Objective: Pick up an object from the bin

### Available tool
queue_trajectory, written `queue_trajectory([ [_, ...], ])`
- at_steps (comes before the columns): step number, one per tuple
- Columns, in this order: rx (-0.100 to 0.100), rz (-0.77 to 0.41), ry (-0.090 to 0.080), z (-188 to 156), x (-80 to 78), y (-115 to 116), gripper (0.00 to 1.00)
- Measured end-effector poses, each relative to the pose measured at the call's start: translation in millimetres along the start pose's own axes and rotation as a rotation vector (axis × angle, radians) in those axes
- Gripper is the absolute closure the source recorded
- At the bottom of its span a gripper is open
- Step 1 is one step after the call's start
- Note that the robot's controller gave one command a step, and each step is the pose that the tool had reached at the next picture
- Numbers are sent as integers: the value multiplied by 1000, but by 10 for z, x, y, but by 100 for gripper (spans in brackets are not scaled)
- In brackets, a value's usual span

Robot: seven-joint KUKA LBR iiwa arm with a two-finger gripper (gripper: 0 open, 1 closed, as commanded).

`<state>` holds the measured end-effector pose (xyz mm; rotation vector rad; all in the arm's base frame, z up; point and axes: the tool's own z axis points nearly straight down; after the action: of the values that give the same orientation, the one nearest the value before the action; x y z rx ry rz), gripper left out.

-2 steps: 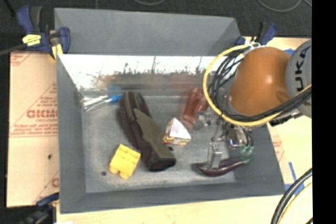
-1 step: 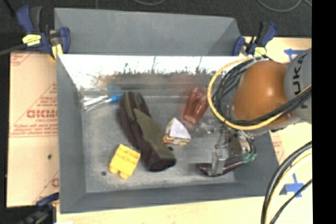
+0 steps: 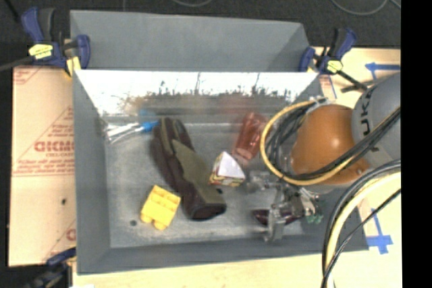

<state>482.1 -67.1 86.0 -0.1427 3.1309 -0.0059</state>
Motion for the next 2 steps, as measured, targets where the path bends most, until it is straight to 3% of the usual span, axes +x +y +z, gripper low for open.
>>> queue_trajectory([
  [1, 0, 17, -6, 155, 57, -401, 100],
  [2, 0, 16, -6, 155, 57, -402, 100],
])
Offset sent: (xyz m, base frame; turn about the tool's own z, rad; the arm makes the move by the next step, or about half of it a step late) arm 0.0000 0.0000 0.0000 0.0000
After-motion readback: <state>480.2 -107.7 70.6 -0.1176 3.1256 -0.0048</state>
